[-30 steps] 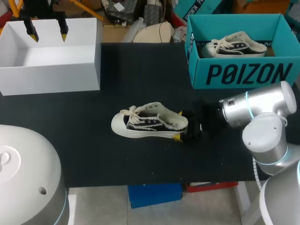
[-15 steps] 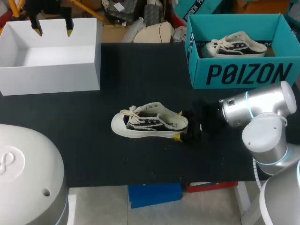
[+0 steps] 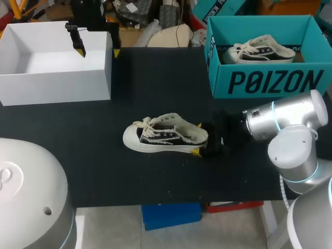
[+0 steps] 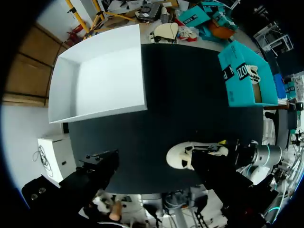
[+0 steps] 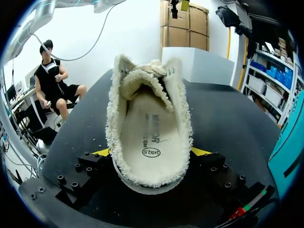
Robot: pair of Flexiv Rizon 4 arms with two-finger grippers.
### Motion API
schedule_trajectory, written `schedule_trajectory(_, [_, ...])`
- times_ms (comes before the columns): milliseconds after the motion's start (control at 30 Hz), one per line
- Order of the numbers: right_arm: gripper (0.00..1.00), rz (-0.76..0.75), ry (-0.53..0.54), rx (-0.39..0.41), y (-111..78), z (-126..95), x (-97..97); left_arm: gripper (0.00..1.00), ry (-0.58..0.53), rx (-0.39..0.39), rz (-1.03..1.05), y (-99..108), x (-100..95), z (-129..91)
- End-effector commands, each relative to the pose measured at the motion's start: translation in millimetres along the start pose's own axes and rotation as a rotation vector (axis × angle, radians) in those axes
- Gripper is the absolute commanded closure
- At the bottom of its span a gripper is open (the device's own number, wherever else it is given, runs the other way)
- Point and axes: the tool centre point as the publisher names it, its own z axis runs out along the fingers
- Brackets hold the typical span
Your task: Take the shoe out of the shoebox, open the shoe tongue, remove and reinsert the insole, then place the shoe into the shoebox
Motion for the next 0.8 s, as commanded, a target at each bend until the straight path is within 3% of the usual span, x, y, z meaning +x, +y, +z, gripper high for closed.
schedule_trajectory(33, [1.00,0.001,-0.002,0.000,-1.5,4.4,0.7,0.00,0.027,-0.007,0.017,2.2,-7.3,0.5])
schedule_trajectory(433, [1.00,0.001,-0.002,0.000,-1.5,4.4,0.7,0.00,0.027,-0.007,0.017,2.2,-7.3,0.5])
schedule_trajectory(467, [1.00,0.001,-0.002,0.000,-1.5,4.4,0.7,0.00,0.014,0.020,-0.026,3.1,-3.9,-1.8])
schedule_trajectory(633, [1.00,0.001,-0.002,0.000,-1.5,4.4,0.7,0.00,-0.048,0.129,-0.140,25.1,35.4,-2.9])
schedule_trajectory(733, [1.00,0.001,-0.002,0.000,-1.5,4.4,0.7,0.00,-0.067,0.154,-0.179,40.6,62.4,-0.6])
schedule_trajectory(800, [1.00,0.001,-0.002,0.000,-1.5,4.4,0.7,0.00,-0.052,0.112,-0.178,48.5,78.3,2.0])
